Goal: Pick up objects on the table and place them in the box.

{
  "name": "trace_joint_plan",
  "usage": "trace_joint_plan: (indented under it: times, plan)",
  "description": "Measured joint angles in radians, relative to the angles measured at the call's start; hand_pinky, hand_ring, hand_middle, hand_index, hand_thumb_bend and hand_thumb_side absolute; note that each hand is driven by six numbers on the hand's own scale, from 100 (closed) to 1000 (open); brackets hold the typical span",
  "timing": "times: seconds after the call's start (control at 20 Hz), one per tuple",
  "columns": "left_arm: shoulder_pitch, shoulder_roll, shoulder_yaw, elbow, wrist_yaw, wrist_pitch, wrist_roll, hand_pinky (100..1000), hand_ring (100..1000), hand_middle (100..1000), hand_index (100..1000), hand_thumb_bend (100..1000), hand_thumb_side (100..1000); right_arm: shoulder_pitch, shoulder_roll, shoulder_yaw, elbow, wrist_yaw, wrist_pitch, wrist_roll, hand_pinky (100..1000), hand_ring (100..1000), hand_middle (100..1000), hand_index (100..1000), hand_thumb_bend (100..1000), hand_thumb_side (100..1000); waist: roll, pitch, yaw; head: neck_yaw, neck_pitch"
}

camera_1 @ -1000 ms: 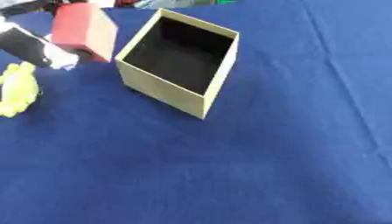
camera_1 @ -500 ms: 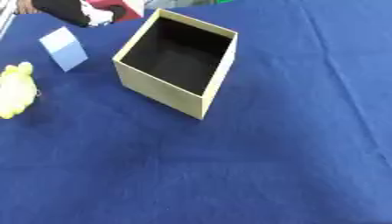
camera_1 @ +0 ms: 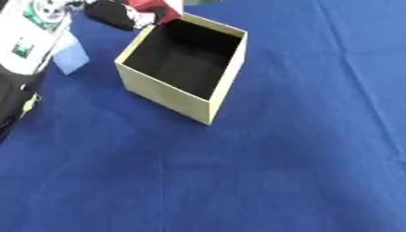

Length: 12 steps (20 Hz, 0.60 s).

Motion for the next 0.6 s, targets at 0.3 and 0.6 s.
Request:
trace_joint_plan:
  times: [0.3,0.6]
  plan:
    - [-0.003,-0.03,0.003,0.078,-0.012,-0.06,0.028,731,588,517,649,325,430,-0.015,0.007,0.004,0.0,-0.007,-0.001,0.009,848,741,665,779,100,849,0.015,0.011,-0.018,0.013,-0.009]
    - [0.003,-0.049,0.008,0.142,-0.012,-0.122,-0.023,766,659,608,725,532,468,-0.024,0.008,0.008,0.0,-0.022,0.002,0.017,849,741,665,779,100,851,0.021,0.018,-0.029,0.017,-0.009]
